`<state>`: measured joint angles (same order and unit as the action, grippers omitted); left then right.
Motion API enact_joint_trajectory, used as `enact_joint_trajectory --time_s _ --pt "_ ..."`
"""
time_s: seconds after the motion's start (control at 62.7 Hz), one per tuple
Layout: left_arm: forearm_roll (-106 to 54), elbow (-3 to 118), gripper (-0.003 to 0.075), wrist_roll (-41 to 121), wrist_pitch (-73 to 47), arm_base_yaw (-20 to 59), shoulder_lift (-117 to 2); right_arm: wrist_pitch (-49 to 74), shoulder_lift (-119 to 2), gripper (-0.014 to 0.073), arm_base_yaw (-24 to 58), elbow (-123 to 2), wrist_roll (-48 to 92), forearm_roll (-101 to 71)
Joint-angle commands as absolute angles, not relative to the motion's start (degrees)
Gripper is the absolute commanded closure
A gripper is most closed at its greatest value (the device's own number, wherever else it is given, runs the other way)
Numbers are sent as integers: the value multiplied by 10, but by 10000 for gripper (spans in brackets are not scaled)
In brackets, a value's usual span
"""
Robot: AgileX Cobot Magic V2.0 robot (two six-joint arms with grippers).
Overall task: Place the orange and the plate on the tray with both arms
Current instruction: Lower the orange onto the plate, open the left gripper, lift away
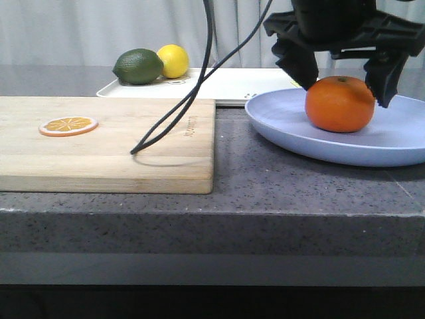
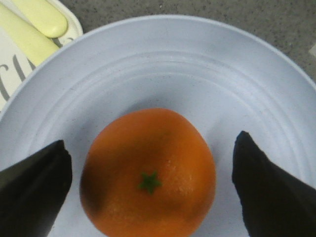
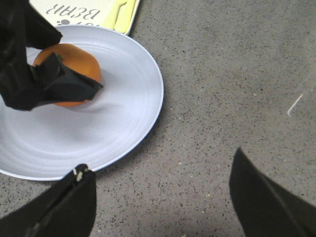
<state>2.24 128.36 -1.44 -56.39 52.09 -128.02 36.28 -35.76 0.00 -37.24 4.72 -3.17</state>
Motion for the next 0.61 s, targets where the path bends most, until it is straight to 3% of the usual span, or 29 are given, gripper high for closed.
enact_joint_trajectory --time_s 0.0,0.303,0.59 --pt "22 1320 78 -16 -561 524 -1216 318 -361 25 -3 -392 54 -25" --pt "48 1303 79 -18 -617 517 -1099 318 -361 25 -3 -392 54 -25" --pt "48 1188 79 -18 -607 485 -961 318 -361 25 -3 -392 54 -25"
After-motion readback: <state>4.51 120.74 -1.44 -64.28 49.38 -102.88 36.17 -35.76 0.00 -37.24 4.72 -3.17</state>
